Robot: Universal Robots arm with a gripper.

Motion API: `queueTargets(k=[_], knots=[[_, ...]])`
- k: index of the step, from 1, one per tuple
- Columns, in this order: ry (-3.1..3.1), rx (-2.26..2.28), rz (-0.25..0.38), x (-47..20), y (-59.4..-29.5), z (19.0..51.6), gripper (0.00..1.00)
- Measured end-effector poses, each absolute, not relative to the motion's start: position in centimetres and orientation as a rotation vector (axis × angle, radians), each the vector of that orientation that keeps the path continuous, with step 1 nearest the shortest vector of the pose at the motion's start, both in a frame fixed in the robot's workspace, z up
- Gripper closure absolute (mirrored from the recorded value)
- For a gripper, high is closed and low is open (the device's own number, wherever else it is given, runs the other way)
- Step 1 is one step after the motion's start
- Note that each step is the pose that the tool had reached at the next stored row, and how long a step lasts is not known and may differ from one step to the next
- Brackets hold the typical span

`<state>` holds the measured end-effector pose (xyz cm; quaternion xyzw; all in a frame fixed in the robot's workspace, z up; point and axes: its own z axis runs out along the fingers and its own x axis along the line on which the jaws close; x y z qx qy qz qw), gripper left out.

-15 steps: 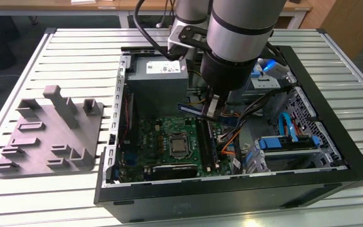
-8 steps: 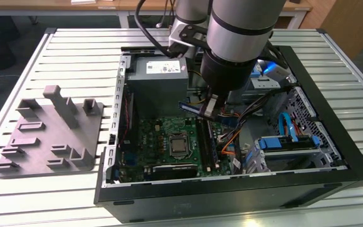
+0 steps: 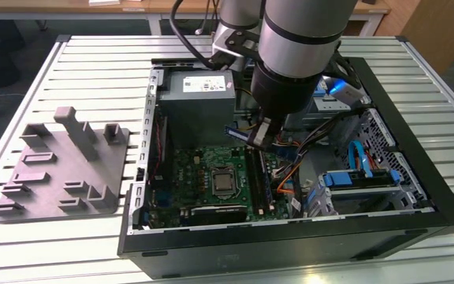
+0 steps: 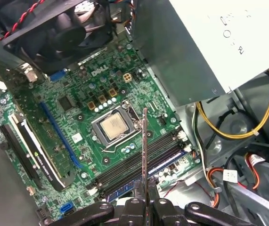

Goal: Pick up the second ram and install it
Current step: 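Insert the second ram into the second slot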

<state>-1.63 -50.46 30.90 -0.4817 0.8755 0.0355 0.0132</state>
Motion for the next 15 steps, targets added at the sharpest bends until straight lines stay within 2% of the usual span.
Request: queueTargets(k=[15], knots=[[2.794,-1.367,0.108,-1.63,-50.46,30.86,0.86]])
